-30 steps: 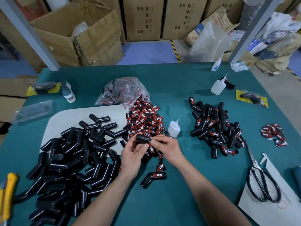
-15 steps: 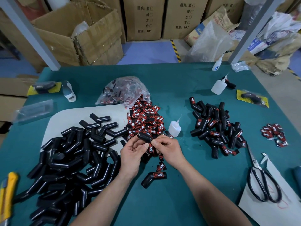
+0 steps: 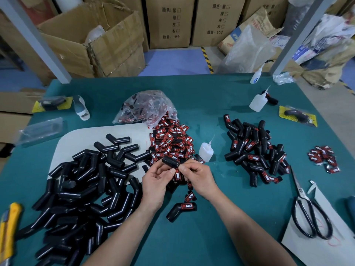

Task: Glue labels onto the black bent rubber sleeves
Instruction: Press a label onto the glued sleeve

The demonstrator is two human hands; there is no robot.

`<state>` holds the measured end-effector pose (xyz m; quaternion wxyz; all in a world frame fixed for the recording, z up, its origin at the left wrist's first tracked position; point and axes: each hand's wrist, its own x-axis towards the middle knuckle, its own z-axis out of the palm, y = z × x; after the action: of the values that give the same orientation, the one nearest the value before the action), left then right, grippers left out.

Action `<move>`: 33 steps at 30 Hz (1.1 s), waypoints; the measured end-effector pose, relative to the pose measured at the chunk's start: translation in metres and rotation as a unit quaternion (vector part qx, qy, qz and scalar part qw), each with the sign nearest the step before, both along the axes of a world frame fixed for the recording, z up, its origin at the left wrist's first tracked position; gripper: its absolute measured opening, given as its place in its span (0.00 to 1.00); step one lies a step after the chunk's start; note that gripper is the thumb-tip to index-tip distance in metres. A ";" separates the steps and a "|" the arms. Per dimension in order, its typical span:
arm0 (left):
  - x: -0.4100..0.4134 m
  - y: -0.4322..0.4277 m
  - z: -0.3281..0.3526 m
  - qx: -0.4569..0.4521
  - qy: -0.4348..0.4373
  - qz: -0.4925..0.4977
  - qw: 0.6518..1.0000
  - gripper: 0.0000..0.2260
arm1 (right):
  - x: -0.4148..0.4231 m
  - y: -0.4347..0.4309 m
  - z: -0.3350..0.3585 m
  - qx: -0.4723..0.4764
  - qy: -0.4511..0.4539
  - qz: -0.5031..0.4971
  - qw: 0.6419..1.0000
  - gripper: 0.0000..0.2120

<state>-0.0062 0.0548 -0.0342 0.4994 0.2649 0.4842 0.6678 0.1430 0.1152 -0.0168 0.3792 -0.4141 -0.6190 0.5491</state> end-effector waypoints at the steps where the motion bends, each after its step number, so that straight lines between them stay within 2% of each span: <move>1: 0.000 0.000 0.000 0.001 -0.002 0.001 1.000 0.14 | 0.000 0.000 -0.001 0.008 -0.005 0.003 1.000 0.11; 3: 0.000 0.000 0.000 0.003 -0.005 0.004 1.000 0.14 | -0.001 -0.002 -0.002 0.005 0.001 0.011 1.000 0.10; 5: 0.000 0.000 0.001 0.005 -0.010 0.006 1.000 0.14 | -0.001 -0.003 -0.001 -0.017 0.018 0.012 1.000 0.03; 11: 0.001 0.000 0.004 0.002 -0.024 0.000 1.000 0.16 | 0.000 -0.001 -0.005 -0.028 0.014 0.012 0.999 0.06; 16: 0.001 -0.004 0.006 0.013 -0.028 0.026 0.999 0.26 | -0.002 -0.005 -0.003 0.034 0.019 0.013 0.999 0.09; 22: 0.002 -0.004 0.006 0.014 -0.025 0.034 0.999 0.14 | -0.007 -0.005 -0.002 0.001 0.058 -0.022 0.998 0.09; 25: 0.001 -0.005 0.007 0.024 -0.031 0.012 0.999 0.06 | -0.003 -0.003 -0.003 0.023 0.052 -0.031 0.998 0.07; 27: 0.002 -0.005 0.008 0.011 0.008 0.020 1.000 0.11 | -0.003 -0.003 -0.003 0.038 0.042 -0.029 0.998 0.06; 30: 0.005 -0.004 0.008 -0.022 0.060 0.026 0.998 0.10 | -0.003 -0.005 -0.001 0.046 0.046 -0.022 0.998 0.05; 33: 0.003 -0.002 0.007 -0.037 0.034 0.047 0.998 0.15 | 0.001 -0.004 0.001 0.017 0.064 -0.031 0.997 0.10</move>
<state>-0.0031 0.0527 -0.0272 0.4603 0.2458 0.5372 0.6627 0.1435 0.1109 -0.0161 0.4414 -0.3910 -0.5895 0.5521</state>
